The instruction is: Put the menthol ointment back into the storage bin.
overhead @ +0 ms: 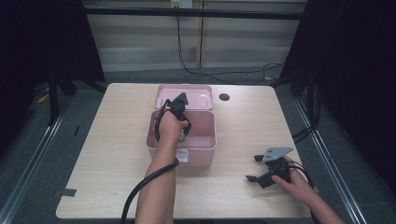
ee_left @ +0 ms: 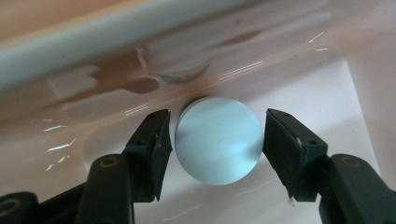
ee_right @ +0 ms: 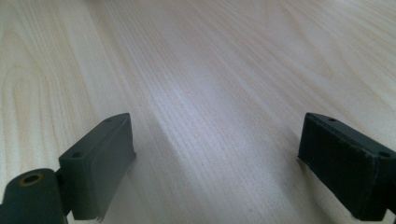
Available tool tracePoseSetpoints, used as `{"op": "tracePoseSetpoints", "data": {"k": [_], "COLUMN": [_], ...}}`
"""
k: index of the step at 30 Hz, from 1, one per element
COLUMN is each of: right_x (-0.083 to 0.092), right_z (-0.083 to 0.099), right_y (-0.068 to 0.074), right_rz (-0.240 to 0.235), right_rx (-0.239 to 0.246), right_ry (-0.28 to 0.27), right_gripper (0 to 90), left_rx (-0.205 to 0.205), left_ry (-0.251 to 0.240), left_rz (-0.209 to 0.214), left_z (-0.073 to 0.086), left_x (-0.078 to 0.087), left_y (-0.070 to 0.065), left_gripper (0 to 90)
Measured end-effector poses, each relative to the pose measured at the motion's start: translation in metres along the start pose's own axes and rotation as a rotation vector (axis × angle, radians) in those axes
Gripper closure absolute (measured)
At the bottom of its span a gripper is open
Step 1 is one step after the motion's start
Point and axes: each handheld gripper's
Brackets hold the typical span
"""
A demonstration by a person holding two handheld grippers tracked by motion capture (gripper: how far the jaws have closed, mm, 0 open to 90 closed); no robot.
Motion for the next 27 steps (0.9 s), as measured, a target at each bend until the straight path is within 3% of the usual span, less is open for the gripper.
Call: {"op": "tracePoseSetpoints", "data": {"k": [14, 26, 27], "right_x": [0.0, 0.0, 0.0], "right_z": [0.0, 0.0, 0.0], "right_y": [0.0, 0.0, 0.0], "right_rz": [0.0, 0.001, 0.001], "right_rx": [0.001, 0.001, 0.0], "right_ry": [0.0, 0.0, 0.0], "right_gripper": [9.8, 9.8, 9.9], "left_rx": [0.033, 0.038, 0.054], "left_ry": [0.018, 0.021, 0.019], "left_rz": [0.015, 0.029, 0.031], "left_z": [0.004, 0.009, 0.01], "left_x": [0.003, 0.01, 0.01], "left_y": [0.003, 0.01, 0.01], "left_gripper": [32.8, 23.4, 23.2]}}
Point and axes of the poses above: each handheld gripper's, and its own axes: x roughly backward along the jaws, z roughly out of its underside, y roughly to its left, and after that the axes turned 9 degrees about -z, right-handed
